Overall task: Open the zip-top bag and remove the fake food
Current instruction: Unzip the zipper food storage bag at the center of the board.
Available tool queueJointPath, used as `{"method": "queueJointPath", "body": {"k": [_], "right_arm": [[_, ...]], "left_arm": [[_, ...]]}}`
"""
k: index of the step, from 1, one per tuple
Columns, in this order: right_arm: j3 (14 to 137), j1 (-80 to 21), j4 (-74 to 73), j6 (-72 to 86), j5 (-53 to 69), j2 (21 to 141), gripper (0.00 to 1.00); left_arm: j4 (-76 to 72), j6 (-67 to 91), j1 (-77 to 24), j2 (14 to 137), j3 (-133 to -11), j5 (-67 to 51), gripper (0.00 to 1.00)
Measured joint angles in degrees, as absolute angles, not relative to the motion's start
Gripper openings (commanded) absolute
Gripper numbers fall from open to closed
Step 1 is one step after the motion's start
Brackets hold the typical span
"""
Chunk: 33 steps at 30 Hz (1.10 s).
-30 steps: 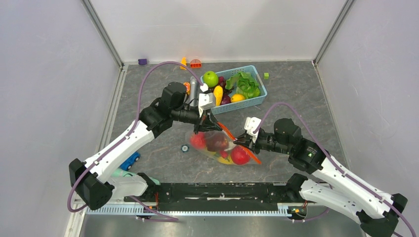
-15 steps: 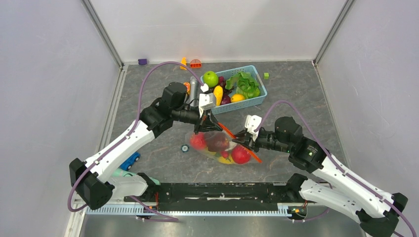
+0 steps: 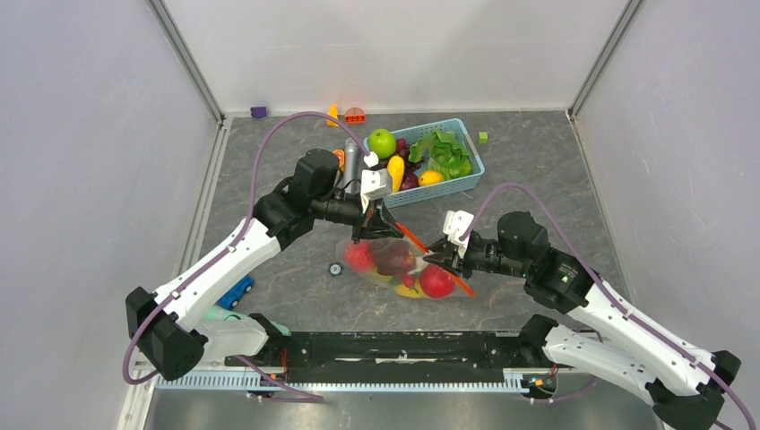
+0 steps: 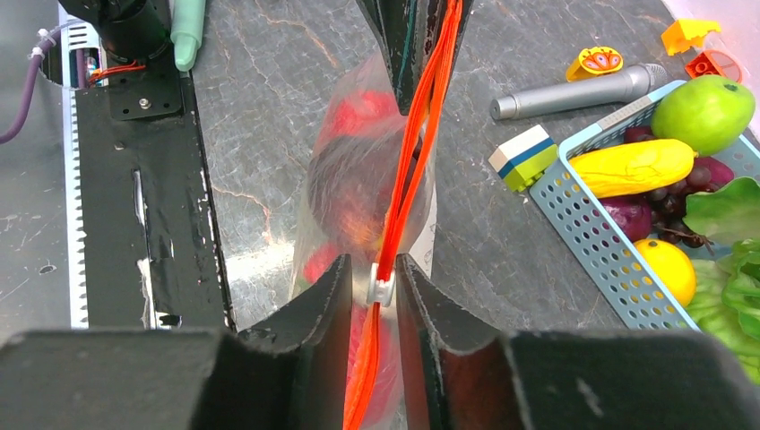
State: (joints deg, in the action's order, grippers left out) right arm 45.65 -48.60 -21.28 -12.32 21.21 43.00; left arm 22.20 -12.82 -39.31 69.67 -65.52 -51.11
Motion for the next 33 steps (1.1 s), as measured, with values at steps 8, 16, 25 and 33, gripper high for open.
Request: {"method": "queueJointPath", "body": {"k": [8, 16, 25, 33], "right_arm": [[45.65, -48.58, -21.76, -12.91, 21.12, 42.96, 0.12], [45.65, -48.58, -22.09, -13.13, 20.67, 42.57, 0.03], [45.54, -48.6, -22.96, -13.1, 20.21, 41.63, 0.01], [45.06, -48.6, -23.77, -13.08, 19.0, 39.86, 0.0]], "left_arm": [[22.22, -12.82, -39.31, 69.67, -65.52, -51.11, 0.02], [22.63, -12.86, -39.35, 69.67, -65.52, -50.83, 0.02], [23.88, -12.91, -39.35, 69.56, -65.63, -49.15, 0.02], [24.34, -12.93, -39.22, 69.28, -65.63, -48.03, 0.02]]}}
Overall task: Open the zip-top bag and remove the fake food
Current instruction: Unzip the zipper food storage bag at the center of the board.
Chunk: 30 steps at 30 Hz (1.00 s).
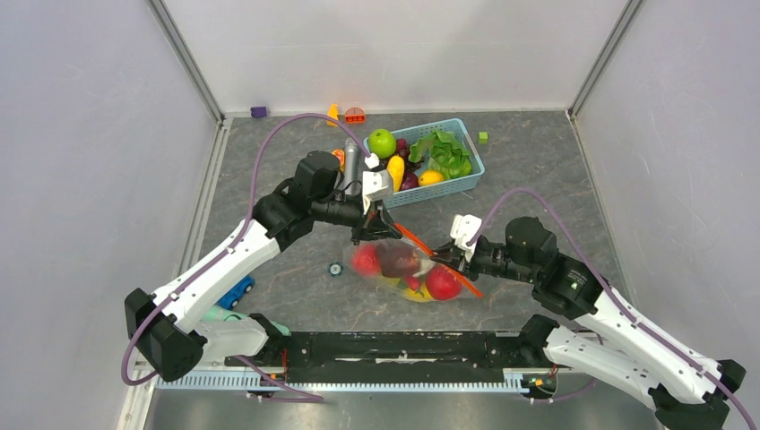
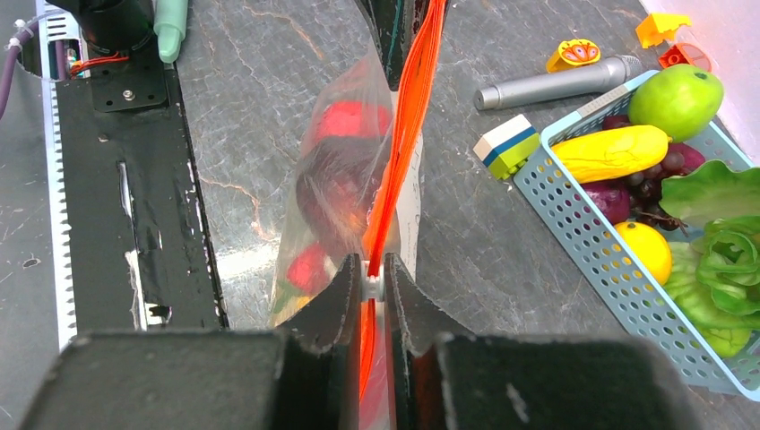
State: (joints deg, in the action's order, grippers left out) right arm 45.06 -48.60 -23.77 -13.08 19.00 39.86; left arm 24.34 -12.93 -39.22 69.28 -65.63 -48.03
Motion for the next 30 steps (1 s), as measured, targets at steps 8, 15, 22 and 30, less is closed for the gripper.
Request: {"method": "queueJointPath", "body": {"k": [8, 15, 22, 30], "right_arm": [[44.77, -48.6, -23.88, -13.08, 19.0, 39.27, 0.0], [44.77, -48.6, -23.73, -13.08, 19.4, 40.27, 0.0], [44.77, -48.6, -25.87, -12.58, 18.74, 40.27, 0.0], [44.77, -48.6, -29.21, -11.27, 16.8, 39.79, 0.0]], "left_arm": [[24.36, -12.93, -39.11, 69.25, -65.63, -48.18, 0.02], [24.38, -12.93, -38.89, 69.25, -65.63, -47.88, 0.02], [25.21, -12.95, -38.7, 68.36, -65.63, -44.99, 0.02], [26.41, -13.19, -37.67, 66.78, -65.63, -43.33, 0.02]]}}
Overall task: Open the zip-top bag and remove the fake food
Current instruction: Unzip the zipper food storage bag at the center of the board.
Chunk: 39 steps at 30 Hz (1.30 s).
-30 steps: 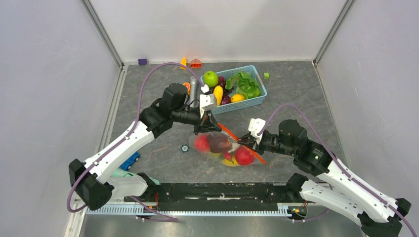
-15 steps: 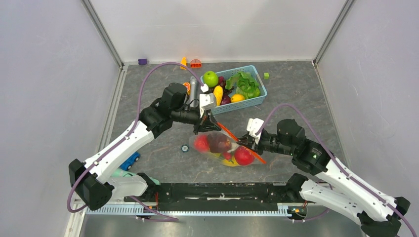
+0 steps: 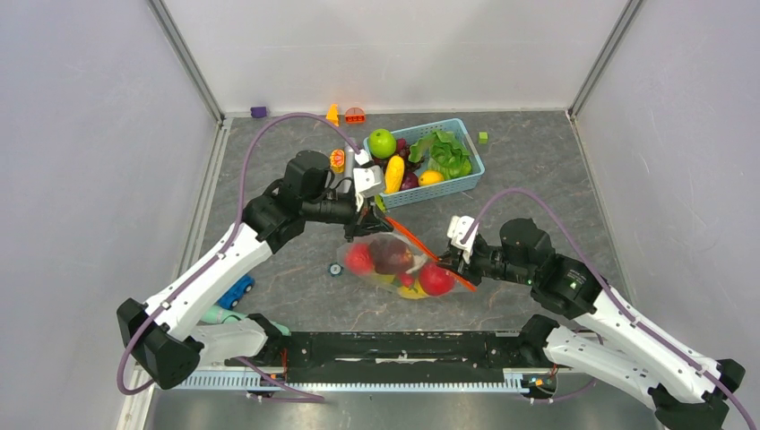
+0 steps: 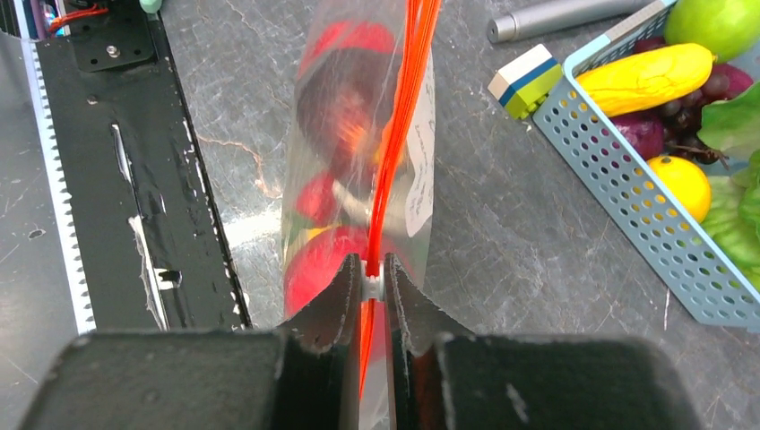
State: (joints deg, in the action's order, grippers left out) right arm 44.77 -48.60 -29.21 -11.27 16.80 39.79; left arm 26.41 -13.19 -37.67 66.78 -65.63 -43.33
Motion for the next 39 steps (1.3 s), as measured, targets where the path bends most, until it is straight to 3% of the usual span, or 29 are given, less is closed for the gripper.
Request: {"method": "queueJointPath", "body": {"k": [39], "right_arm": [[45.28, -48.6, -39.4, -8.82, 14.83, 44.42, 0.0]], "left_arm": [[29.39, -16.25, -33.12, 61.45, -65.21, -35.92, 0.02]]}}
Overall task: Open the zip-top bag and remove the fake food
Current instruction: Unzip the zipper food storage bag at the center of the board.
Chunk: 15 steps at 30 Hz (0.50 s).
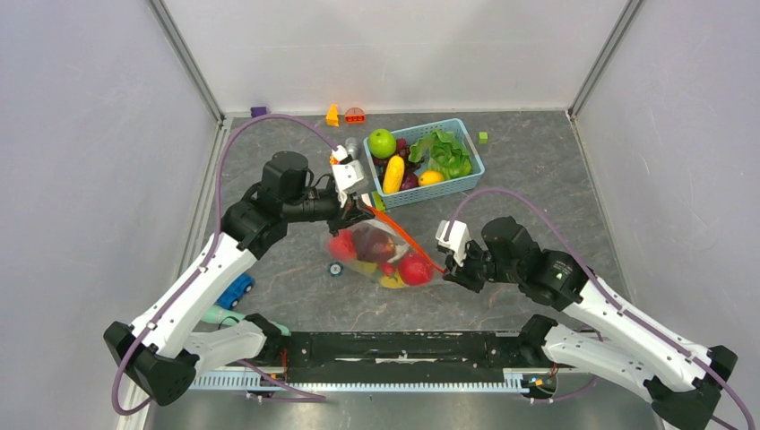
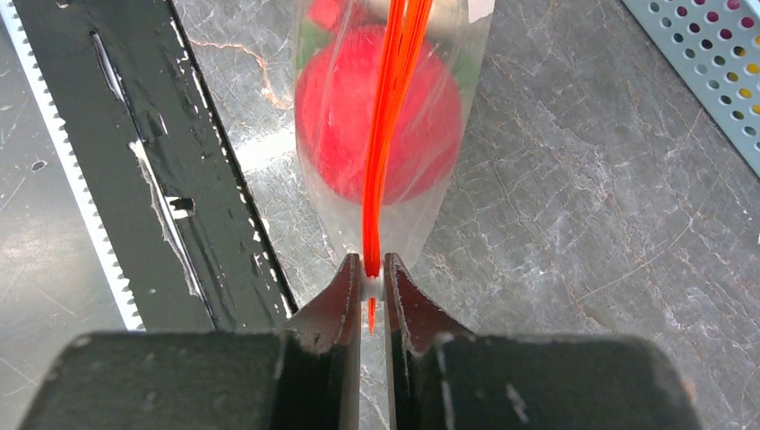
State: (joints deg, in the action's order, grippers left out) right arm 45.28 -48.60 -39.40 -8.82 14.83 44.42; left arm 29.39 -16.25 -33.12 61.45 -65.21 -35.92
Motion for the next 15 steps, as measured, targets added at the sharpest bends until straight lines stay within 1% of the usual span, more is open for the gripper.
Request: {"method": "queueJointPath", "body": {"k": [15], "right_arm": [[46.19, -48.6, -41.8, -8.82, 15.42, 46.61, 0.03]], "left_arm": [[29.91, -16.56, -32.69, 60.93, -64.99, -35.66, 0.02]]}}
